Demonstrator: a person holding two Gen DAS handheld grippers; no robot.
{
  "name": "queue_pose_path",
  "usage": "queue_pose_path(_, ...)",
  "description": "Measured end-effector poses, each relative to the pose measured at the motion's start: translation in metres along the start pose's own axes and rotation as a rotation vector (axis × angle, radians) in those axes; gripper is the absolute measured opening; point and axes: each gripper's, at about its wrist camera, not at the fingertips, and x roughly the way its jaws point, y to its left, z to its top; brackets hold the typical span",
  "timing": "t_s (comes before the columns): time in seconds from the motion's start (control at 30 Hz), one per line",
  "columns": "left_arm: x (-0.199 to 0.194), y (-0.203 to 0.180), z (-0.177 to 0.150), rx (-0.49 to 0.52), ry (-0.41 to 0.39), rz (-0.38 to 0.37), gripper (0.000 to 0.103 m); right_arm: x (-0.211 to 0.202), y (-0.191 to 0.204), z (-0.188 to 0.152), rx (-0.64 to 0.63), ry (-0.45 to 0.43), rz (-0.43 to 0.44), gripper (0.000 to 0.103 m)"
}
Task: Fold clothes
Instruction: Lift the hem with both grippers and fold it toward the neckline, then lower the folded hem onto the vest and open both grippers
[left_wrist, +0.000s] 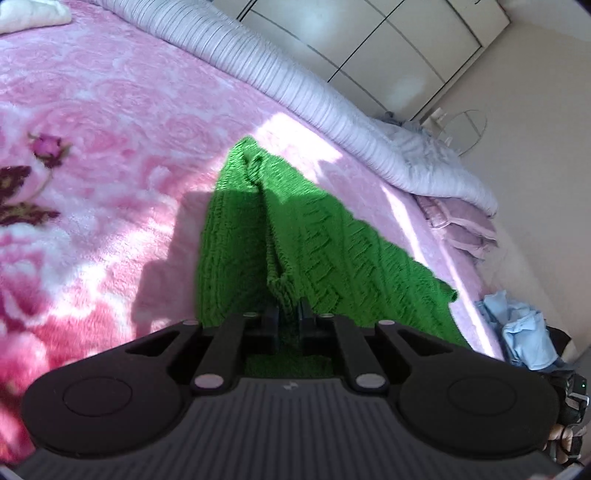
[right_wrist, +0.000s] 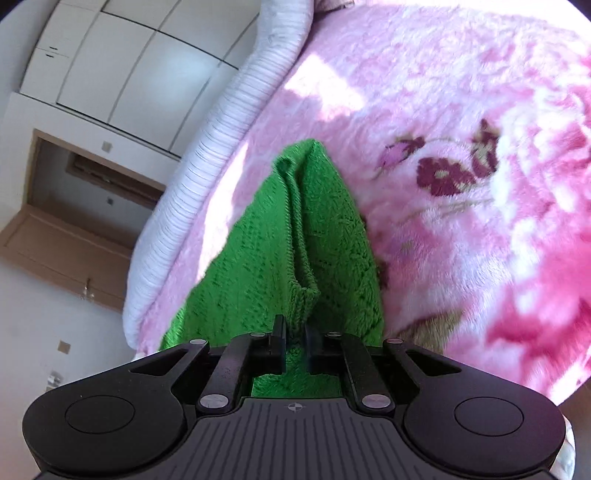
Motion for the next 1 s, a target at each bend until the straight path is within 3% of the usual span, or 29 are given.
queue_pose_path(0.43,-0.028,-0.003,-0.021,0.031,-0.022,0.000,0.006,-0.017,0.001,-0.014,-0.020,0.000,0.001,0.008)
queue_pose_path(0.7,-0.021,0.002,-0.029,0.064,-0.004,0.038,0.006,-0.015,-0.003,-0.023,-0.047,0.017,-0.037,0.007)
queue_pose_path(1.0,-0.020,0.001,-0.034,0.109,0.000,0.058,0.009,-0.016,0.012,-0.030,-0.188,0.000,-0.116,0.008)
